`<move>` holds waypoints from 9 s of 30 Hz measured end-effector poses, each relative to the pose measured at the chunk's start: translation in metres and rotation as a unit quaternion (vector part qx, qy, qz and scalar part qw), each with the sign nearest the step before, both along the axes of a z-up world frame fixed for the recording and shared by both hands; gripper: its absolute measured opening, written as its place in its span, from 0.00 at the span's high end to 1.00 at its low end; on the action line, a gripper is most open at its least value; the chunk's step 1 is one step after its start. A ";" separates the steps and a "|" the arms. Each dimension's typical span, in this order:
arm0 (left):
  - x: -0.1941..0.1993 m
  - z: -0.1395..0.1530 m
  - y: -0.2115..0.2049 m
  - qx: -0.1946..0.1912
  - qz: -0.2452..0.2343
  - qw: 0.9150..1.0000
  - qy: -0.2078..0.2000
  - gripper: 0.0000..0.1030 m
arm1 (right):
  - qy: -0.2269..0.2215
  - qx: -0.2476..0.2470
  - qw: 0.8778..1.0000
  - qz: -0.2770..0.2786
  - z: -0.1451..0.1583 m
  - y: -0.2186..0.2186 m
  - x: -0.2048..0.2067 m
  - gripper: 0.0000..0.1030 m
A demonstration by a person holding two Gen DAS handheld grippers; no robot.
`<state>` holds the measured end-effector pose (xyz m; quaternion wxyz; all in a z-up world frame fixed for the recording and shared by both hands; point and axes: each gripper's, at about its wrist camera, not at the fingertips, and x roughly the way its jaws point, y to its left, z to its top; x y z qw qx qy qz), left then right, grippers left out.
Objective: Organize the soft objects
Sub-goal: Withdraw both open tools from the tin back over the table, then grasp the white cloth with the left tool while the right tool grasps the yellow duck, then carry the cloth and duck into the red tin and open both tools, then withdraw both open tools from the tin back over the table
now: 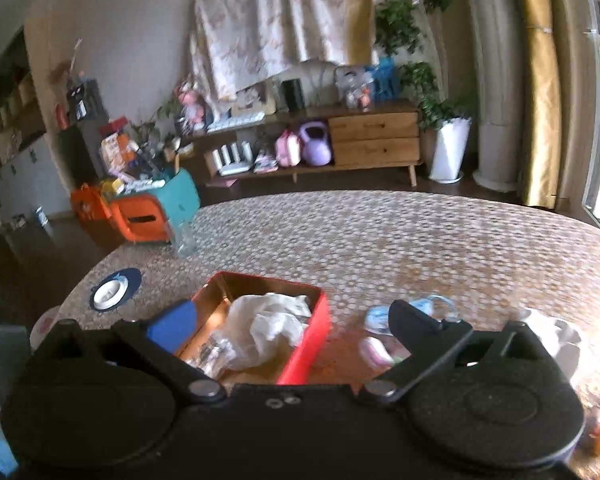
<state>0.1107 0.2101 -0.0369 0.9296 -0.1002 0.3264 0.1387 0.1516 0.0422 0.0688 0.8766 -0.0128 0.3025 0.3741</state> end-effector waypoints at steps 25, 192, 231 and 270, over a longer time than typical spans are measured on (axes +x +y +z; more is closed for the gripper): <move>0.036 0.016 -0.192 0.010 -0.168 0.985 -0.039 0.01 | -0.009 0.000 0.973 -0.230 -0.037 -0.255 -0.034 0.00; 0.042 0.127 -0.057 0.030 -0.112 0.992 -0.047 0.93 | -0.016 0.032 0.999 0.001 0.016 -0.050 -0.007 0.84; 0.107 -0.035 0.050 -0.014 -0.023 0.994 0.108 0.93 | 0.071 -0.100 0.990 0.065 -0.115 0.123 0.029 0.80; 0.032 0.038 -0.011 0.002 -0.059 0.998 0.013 0.22 | 0.053 0.019 0.998 -0.006 -0.038 -0.013 -0.016 0.38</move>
